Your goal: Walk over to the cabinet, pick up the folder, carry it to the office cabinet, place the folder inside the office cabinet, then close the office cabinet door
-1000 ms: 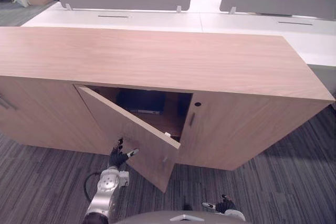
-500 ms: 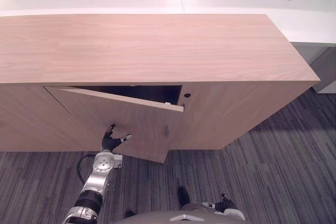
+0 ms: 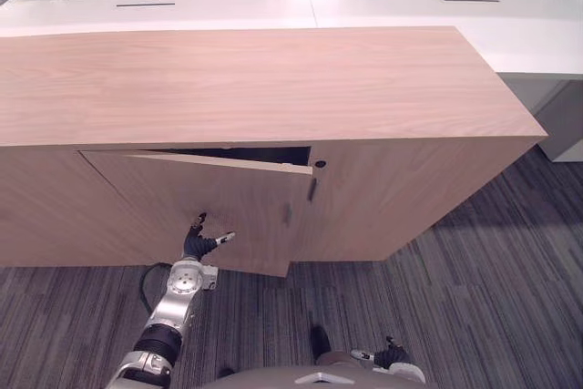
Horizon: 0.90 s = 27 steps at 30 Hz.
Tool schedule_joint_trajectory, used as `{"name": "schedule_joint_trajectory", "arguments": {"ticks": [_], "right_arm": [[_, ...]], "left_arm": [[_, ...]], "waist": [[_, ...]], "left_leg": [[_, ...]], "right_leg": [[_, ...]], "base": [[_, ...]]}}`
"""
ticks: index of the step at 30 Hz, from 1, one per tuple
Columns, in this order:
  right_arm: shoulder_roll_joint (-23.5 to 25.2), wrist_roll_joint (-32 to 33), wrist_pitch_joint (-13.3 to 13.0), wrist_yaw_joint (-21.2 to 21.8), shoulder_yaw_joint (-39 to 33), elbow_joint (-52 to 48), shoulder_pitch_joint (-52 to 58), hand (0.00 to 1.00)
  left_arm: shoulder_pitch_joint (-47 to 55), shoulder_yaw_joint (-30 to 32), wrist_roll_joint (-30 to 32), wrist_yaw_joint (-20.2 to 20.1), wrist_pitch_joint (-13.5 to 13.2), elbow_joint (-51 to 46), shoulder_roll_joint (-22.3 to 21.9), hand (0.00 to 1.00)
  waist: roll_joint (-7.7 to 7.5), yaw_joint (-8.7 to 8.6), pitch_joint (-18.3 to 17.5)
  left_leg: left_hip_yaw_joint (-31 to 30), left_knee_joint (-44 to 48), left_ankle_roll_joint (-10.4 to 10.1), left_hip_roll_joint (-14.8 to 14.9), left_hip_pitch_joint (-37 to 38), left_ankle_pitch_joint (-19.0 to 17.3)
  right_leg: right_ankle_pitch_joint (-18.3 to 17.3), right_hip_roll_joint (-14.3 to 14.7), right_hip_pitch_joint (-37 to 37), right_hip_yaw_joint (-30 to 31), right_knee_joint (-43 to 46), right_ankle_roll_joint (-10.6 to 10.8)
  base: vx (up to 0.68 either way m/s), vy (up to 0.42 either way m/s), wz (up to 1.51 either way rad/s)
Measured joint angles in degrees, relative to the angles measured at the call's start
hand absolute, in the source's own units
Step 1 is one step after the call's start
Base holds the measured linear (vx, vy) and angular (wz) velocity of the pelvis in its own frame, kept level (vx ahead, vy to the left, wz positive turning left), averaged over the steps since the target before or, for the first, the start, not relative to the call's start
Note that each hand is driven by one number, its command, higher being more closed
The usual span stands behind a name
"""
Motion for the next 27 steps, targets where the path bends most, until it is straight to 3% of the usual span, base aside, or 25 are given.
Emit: {"name": "schedule_joint_trajectory", "arguments": {"ticks": [3,6,9,18,27], "right_arm": [[-0.1,0.1,0.0,0.0,0.0,0.1,-0.5,0.0],[0.0,0.2,0.0,0.0,0.0,1.6,-1.5,0.0],[0.0,0.2,0.0,0.0,-0.2,2.0,-2.1,0.0],[0.0,0.7,0.0,0.0,-1.2,4.7,-3.5,0.0],[0.0,0.6,0.0,0.1,-2.2,7.2,-4.4,0.0]], "left_arm": [[3.8,0.1,-0.1,-1.5,-0.2,-0.8,-0.6,0.0],[7.1,1.1,-0.1,-2.6,-0.2,-0.8,-0.5,0.0],[10.2,1.8,0.0,-3.9,-0.1,0.1,-0.6,0.0],[11.6,10.0,3.4,-4.4,0.2,20.6,-1.6,0.0],[13.3,15.7,4.6,-4.3,0.6,24.7,-2.1,0.0]], "waist": [[-0.13,0.99,0.1],[-1.0,2.59,0.6],[-1.31,3.77,0.8],[-1.62,5.7,0.1],[-1.93,6.99,-0.2]], "left_leg": [[-1.2,0.1,0.0,-0.2,-0.2,0.2],[-10.4,3.9,-0.4,-0.2,-2.6,-2.0],[-11.0,7.1,-0.3,-0.3,-4.5,-3.5],[-13.1,7.5,-0.4,-0.7,-3.8,-4.3],[-13.1,7.4,0.0,-0.9,-2.1,-4.7]], "right_leg": [[0.1,-0.1,-0.2,0.1,0.0,0.5],[0.3,-0.2,-1.1,0.7,-0.1,1.2],[0.6,-0.5,-1.5,1.0,-0.3,1.0],[0.6,-0.3,-0.9,1.3,-0.1,0.7],[0.5,-0.5,0.7,1.3,0.0,0.3]], "base": [[-0.07,-0.044,0.02],[-0.08,-0.059,-0.06],[-0.07,-0.015,-0.01],[-0.01,-0.006,-0.02],[0.0,0.0,0.0]]}}
